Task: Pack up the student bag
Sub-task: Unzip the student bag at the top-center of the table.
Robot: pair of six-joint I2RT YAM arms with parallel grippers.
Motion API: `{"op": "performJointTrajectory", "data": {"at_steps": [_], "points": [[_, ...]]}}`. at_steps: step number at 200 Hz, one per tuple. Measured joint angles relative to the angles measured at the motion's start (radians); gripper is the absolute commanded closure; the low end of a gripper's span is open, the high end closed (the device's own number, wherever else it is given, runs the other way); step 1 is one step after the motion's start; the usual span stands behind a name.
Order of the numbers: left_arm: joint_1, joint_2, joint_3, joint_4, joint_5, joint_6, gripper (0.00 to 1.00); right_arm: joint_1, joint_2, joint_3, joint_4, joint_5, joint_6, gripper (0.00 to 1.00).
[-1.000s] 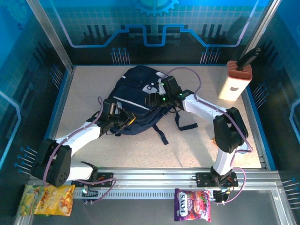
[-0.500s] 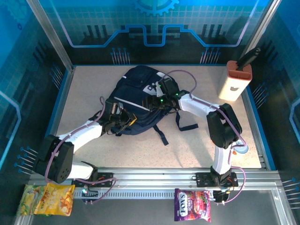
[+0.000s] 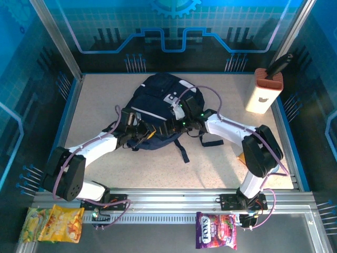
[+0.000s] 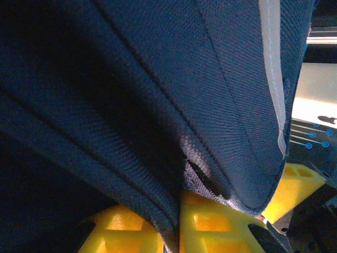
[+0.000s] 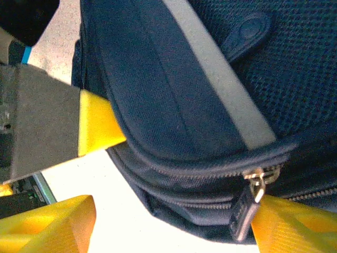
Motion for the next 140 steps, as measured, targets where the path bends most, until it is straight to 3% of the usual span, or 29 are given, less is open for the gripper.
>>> {"op": "performJointTrajectory", "data": {"at_steps": [25, 58, 95, 140], "points": [[0.0, 0.0, 0.0, 0.0, 0.0, 0.003, 0.85, -0.001, -0.023, -0.009, -0.017, 0.081, -0.052, 0.25], [-0.001, 0.0, 0.0, 0.0, 0.002, 0.003, 0.85, -0.001, -0.026, -0.01, -0.036, 0.182, -0.126, 0.38], [-0.001, 0.0, 0.0, 0.0, 0.003, 0.003, 0.85, 0.0, -0.025, -0.01, -0.041, 0.218, -0.176, 0.54], [-0.001, 0.0, 0.0, 0.0, 0.003, 0.003, 0.84, 0.001, 0.01, -0.004, -0.049, 0.244, -0.19, 0.6]]}}
